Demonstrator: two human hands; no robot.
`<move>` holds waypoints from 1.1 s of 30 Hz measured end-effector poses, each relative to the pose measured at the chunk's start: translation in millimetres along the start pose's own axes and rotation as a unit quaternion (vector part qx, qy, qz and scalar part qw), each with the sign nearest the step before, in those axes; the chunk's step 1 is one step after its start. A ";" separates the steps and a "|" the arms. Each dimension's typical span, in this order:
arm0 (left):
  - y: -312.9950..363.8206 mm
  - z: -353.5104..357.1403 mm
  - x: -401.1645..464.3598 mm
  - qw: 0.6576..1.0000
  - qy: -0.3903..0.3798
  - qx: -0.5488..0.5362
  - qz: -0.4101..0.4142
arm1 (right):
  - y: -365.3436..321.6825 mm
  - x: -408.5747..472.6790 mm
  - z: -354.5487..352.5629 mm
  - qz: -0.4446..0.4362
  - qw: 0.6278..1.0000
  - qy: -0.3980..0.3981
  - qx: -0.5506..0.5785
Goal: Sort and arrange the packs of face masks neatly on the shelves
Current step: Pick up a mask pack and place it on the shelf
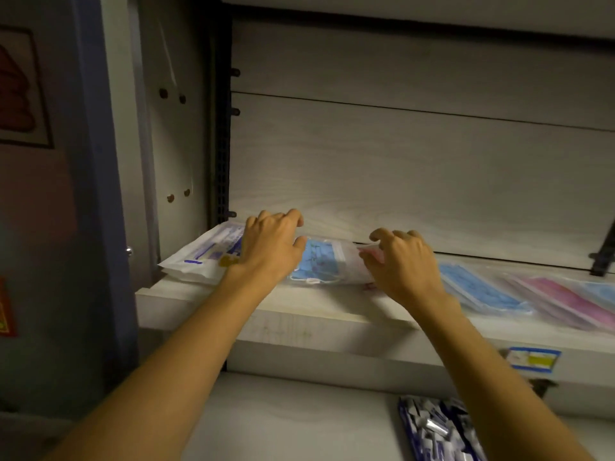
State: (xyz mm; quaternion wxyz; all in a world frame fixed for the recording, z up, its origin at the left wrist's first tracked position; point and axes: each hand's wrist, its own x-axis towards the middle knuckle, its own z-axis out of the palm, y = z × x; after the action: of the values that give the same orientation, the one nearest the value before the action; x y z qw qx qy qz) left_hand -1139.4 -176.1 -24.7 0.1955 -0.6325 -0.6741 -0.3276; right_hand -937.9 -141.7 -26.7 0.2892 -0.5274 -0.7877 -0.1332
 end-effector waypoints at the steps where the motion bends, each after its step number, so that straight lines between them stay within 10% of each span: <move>1: 6.5 3.4 -0.8 1.000 0.002 -0.009 0.007 | 4.3 -5.2 -5.4 -0.006 1.000 0.006 -0.006; 33: 373.5 25.9 -163.5 0.973 -0.022 -0.207 0.104 | 265.8 -251.3 -158.1 0.138 0.987 0.072 0.033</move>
State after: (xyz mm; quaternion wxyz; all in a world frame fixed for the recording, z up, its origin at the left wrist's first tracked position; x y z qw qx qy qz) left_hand -749.0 -282.2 -81.3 0.0789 -0.7332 -0.5260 -0.4238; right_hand -577.3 -304.0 -75.7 0.3779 -0.6101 -0.6887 -0.1033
